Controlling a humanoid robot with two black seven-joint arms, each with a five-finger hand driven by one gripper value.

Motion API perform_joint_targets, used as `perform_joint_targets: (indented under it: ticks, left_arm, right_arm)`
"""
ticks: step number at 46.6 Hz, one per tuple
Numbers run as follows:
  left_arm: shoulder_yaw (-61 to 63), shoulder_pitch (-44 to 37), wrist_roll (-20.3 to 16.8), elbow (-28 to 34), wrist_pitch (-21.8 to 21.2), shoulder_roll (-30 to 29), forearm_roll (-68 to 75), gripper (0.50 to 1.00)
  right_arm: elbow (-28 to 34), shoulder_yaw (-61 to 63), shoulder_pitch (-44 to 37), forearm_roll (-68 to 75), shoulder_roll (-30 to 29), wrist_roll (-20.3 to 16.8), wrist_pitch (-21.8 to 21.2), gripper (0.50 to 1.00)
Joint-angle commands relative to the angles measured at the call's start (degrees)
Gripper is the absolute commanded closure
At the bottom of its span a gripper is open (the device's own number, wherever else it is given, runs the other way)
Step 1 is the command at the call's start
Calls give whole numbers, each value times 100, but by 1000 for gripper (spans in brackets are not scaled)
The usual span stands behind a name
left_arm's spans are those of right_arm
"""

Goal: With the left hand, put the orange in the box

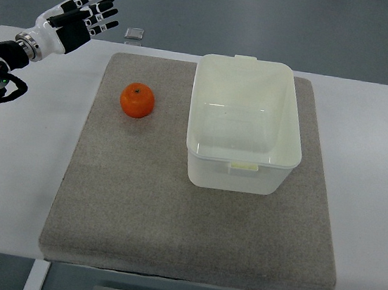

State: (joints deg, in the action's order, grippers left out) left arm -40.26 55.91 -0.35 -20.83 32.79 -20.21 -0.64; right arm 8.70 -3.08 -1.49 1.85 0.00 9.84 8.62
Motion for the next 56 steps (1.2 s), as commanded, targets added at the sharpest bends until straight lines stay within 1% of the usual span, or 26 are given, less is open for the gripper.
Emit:
perform_joint_targets:
  ticks: [1,32,40,45,49,56]
  left_arm:
    - [1,-1,0,0,0,0,-6,504]
    - [18,-1,-44,18,-9,52,11,504]
    - [80,-62,-53,9,26,35,230,504]
    - [80,-63,-62,9,26,52,704,504]
    - [80,-45,-202,9,26,52,1336,504]
    - [88,-10,-808,-8,26,43,2488,504]
  right_arm:
    - [0,0,0,0,0,0,0,574]
    - [0,0,0,0,0,0,0,574]
    - [0,0,0,0,0,0,0,574]
    - [0,0,0,0,0,0,0,574]
    - [0,0,0,0,0,0,0,574]
    - [0,0,0,0,0,0,0,574]
